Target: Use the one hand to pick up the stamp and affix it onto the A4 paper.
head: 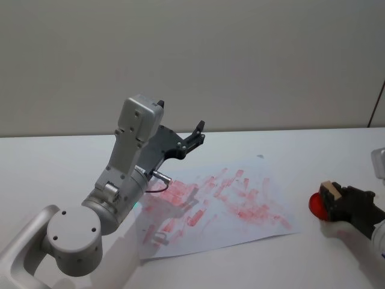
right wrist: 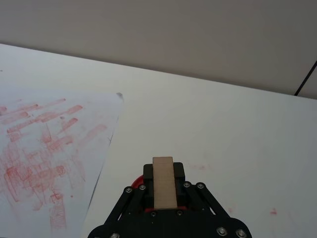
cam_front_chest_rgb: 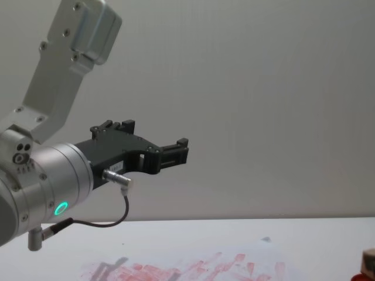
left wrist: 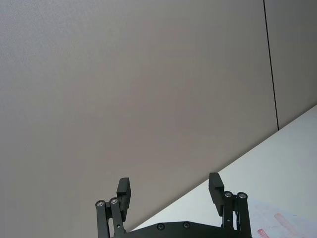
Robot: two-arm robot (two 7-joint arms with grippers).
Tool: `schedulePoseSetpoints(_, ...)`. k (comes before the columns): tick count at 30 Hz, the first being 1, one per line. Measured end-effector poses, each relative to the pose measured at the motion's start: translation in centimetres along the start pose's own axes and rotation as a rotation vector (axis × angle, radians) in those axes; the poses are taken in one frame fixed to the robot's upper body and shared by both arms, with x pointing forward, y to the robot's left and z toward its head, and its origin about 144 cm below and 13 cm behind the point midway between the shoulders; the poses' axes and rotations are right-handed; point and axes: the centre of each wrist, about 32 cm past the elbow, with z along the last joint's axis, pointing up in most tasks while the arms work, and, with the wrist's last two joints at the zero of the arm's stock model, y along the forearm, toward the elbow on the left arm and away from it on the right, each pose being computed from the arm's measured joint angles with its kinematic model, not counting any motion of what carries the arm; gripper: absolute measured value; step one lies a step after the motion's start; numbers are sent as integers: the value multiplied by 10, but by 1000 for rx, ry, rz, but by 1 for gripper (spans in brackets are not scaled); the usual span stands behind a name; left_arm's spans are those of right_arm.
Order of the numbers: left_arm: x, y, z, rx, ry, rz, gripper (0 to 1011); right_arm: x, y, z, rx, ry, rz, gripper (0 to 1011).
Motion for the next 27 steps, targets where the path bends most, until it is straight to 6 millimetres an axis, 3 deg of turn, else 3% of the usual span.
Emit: schedulePoseSetpoints(27,0,0,0,0,0,0,1001,-21,20,30,198,-70,264,217)
